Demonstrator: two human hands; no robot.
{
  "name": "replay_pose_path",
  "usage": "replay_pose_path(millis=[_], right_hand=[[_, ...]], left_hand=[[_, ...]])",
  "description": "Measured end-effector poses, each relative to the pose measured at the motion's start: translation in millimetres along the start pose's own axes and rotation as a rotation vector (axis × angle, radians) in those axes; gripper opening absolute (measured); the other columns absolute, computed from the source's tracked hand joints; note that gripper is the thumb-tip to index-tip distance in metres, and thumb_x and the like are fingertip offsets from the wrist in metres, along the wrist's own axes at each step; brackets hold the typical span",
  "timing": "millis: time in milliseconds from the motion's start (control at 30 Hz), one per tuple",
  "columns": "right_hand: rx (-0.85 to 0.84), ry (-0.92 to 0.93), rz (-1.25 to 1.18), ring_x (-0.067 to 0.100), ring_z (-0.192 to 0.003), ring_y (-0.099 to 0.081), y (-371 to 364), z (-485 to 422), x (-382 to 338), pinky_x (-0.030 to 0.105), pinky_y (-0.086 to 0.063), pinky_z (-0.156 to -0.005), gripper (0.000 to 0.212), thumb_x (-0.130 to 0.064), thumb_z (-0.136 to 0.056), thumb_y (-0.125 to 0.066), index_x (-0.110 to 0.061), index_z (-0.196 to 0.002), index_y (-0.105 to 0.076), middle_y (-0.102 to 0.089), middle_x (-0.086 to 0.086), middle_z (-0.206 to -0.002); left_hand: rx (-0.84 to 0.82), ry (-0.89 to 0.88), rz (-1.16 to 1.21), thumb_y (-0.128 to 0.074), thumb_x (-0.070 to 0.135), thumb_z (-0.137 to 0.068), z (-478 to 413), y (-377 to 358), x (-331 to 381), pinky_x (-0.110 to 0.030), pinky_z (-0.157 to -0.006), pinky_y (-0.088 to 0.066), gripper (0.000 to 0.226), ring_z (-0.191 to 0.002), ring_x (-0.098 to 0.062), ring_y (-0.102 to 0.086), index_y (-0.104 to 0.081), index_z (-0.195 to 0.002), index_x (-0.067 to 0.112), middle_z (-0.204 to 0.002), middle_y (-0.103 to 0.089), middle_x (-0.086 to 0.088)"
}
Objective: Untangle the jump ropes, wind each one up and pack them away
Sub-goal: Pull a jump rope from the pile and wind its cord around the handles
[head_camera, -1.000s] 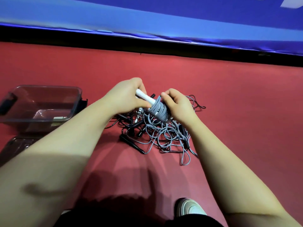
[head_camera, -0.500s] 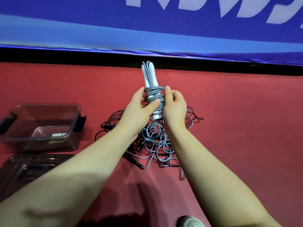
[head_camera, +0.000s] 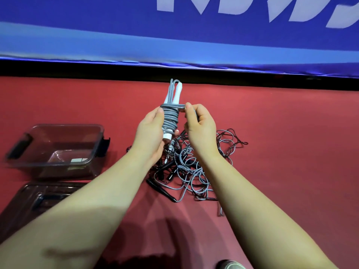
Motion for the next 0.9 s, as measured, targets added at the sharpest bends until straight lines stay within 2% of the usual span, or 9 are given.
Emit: replay_pose_path(millis=[100, 200, 333, 400, 467, 567, 700, 800, 900], right_hand=[[-0.028, 0.038, 0.033, 0.013, -0.054, -0.036, -2, 1, -4, 0.029, -0.033, -0.055, 0.031, -0.028, -0.097, -0.048, -0.022, -0.067, -0.050, -0.040, -0.002, -0.054], [-0.054, 0.045, 0.034, 0.013, -0.054, -0.036, -5, 6, -6, 0.029, -0.032, -0.055, 0.033, -0.028, -0.098, -0.047, -0.023, -0.065, -0.047, -0.039, -0.003, -0.054], [-0.148, 0.007, -0.035, 0.001, -0.046, -0.036, -7, 12, -5, 0.020, -0.028, -0.053, 0.035, -0.023, -0.098, -0.046, -0.027, -0.064, -0.050, -0.041, -0.015, -0.046], [-0.213, -0.009, -0.051, -0.002, -0.042, -0.041, -6, 13, -7, 0.015, -0.026, -0.052, 0.032, -0.017, -0.099, -0.045, -0.021, -0.068, -0.054, -0.044, -0.018, -0.041], [-0.278, -0.002, 0.008, 0.000, -0.039, -0.037, -3, 10, -11, 0.012, -0.027, -0.048, 0.029, -0.018, -0.099, -0.044, -0.019, -0.073, -0.059, -0.042, -0.016, -0.040], [-0.386, 0.038, 0.215, 0.005, -0.043, -0.033, 8, 0, -7, 0.015, -0.030, -0.042, 0.027, -0.028, -0.098, -0.045, -0.027, -0.081, -0.066, -0.043, -0.012, -0.051], [-0.503, -0.081, 0.297, 0.009, -0.051, -0.025, 38, -11, 24, 0.025, -0.021, -0.049, 0.030, -0.036, -0.095, -0.048, -0.023, -0.079, -0.070, -0.032, -0.010, -0.054], [-0.636, -0.158, 0.318, 0.009, -0.052, -0.023, 41, -12, 34, 0.027, -0.019, -0.051, 0.033, -0.035, -0.092, -0.051, -0.025, -0.065, -0.066, -0.030, -0.009, -0.053], [-0.706, -0.152, 0.352, 0.007, -0.052, -0.031, 35, -20, 22, 0.026, -0.026, -0.052, 0.022, -0.034, -0.079, -0.067, -0.018, -0.065, -0.065, -0.037, 0.000, -0.052]], left_hand=[[0.027, -0.030, -0.045, -0.035, 0.019, -0.103, -1, 4, 5, -0.024, -0.046, -0.047, 0.030, -0.048, -0.012, -0.053, -0.052, -0.124, 0.004, -0.084, -0.058, -0.010], [0.037, -0.075, -0.070, -0.036, 0.020, -0.103, -2, 6, 12, -0.023, -0.045, -0.047, 0.032, -0.058, -0.014, -0.054, -0.050, -0.126, 0.004, -0.091, -0.057, -0.012], [0.032, -0.024, -0.093, -0.042, 0.037, -0.099, -1, 10, 8, -0.023, -0.045, -0.048, 0.036, -0.057, -0.014, -0.059, -0.059, -0.105, 0.006, -0.075, -0.062, -0.008], [0.000, 0.017, -0.094, -0.048, 0.042, -0.095, -2, 11, 6, -0.024, -0.047, -0.046, 0.038, -0.054, -0.012, -0.059, -0.062, -0.097, 0.007, -0.071, -0.062, -0.008], [-0.011, 0.037, -0.073, -0.056, 0.040, -0.092, -2, 12, 8, -0.023, -0.045, -0.046, 0.033, -0.054, -0.012, -0.059, -0.062, -0.094, 0.007, -0.072, -0.062, -0.009], [-0.044, 0.048, -0.030, -0.061, 0.039, -0.087, -3, 11, 15, -0.022, -0.044, -0.046, 0.034, -0.056, -0.015, -0.060, -0.062, -0.094, 0.006, -0.071, -0.064, -0.009], [-0.223, 0.091, 0.020, -0.065, 0.037, -0.071, 0, 9, 26, -0.023, -0.040, -0.046, 0.044, -0.055, -0.016, -0.061, -0.060, -0.101, 0.005, -0.066, -0.065, -0.006], [-0.407, 0.132, -0.116, -0.066, 0.027, -0.073, 12, -3, 22, -0.022, -0.039, -0.046, 0.030, -0.051, -0.017, -0.062, -0.059, -0.092, 0.005, -0.063, -0.064, -0.007], [-0.570, 0.164, -0.288, -0.069, 0.024, -0.073, 22, -17, 11, -0.022, -0.041, -0.044, 0.024, -0.051, -0.016, -0.060, -0.059, -0.089, 0.009, -0.064, -0.066, -0.006]])
Point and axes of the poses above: each hand's wrist, its own z-axis away from the middle knuckle, its own y-axis out of the back of the hand, x = y × z, the point moved 8 cm from there along -z, towards the middle knuckle
